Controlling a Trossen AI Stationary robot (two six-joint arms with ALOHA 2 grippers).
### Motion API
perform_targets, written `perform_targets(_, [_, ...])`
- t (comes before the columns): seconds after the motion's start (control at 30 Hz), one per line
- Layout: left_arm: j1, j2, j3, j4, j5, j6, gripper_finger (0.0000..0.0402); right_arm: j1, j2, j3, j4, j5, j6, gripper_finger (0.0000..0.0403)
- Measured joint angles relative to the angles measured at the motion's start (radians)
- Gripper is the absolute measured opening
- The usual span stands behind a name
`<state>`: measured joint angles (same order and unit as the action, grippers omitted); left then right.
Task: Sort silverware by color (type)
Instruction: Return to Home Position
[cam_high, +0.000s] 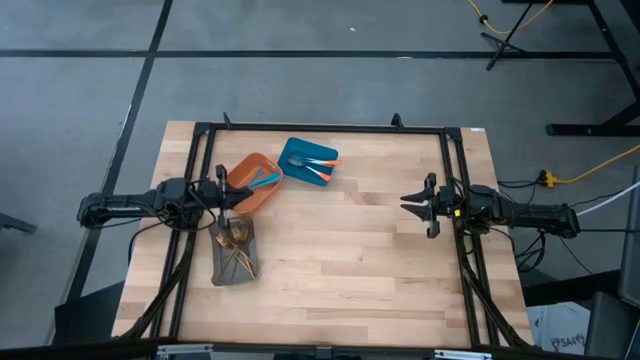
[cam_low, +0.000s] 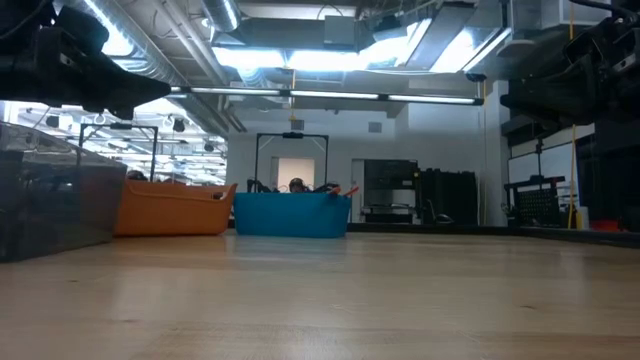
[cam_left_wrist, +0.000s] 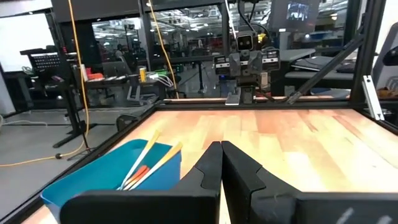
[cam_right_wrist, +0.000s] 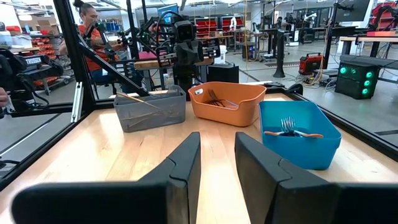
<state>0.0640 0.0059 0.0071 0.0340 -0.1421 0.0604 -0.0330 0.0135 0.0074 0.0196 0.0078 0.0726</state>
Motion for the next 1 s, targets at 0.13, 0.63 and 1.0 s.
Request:
perform_targets(0.13, [0.013,0.000,0.000,-0.005,0.028,-0.010,0.0000,0.000,0.000,0.000,0.000,0.000,0.000,0.0092])
perform_targets(0.63, [0.012,0.000,0.000,-0.005,0.026,-0.014,0.0000,0.000,0.000,0.000,0.000,0.000,0.000,0.0092])
perform_targets(1.0, [0.012,0.000,0.000,-0.005,0.025,-0.013,0.0000,0.000,0.000,0.000,0.000,0.000,0.000,0.0092])
